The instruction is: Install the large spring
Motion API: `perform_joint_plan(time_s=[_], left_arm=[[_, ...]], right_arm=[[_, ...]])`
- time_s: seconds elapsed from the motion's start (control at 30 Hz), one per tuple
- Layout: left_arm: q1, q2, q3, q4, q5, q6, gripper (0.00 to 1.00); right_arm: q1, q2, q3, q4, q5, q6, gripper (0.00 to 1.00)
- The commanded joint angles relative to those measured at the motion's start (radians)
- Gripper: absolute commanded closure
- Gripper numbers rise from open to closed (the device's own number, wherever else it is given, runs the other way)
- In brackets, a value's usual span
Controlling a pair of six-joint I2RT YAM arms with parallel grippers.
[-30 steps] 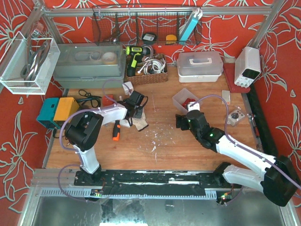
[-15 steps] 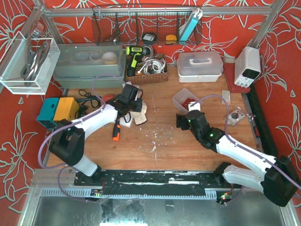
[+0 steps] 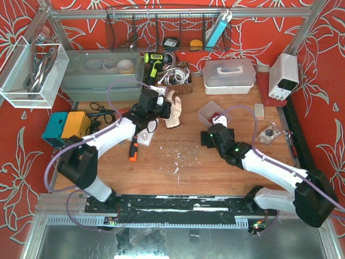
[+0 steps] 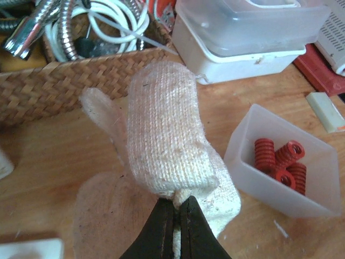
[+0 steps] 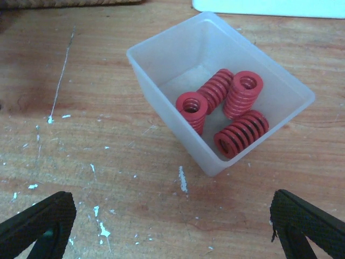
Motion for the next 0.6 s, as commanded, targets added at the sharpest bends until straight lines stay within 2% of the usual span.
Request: perform_joint_plan(time_s=[0.0,0.23,0.43,0.5,0.57], left_arm=[[-0.003,0.099,0.072,0.135,0.012,-0.015,1.0],[-0.003,0.293,0.226,0.176,-0.042,-0.014,1.0],[-0.003,0.435,0.345,0.175,-0.115,0.01,0.99],[-0.003,0.468,0.369,0.166,-0.147,0.028,0.91],[-0.003,0.493,0.392,0.145,-0.176,0.038,0.74]], right_arm=[[0.008,-0.007,0.0,0.009,-0.065,-0.037,0.01],[0.009,-0.1,-0.068,0.086,-0.079,-0.074,0.01],[0.009,-0.115,-0.082,0.104,-0.073,-0.084,0.01],[0.01,-0.107,-0.082,0.104,-0.075,-0.085,0.02],[0.009,-0.099,-0.079,0.105,-0.076,-0.087,0.02]])
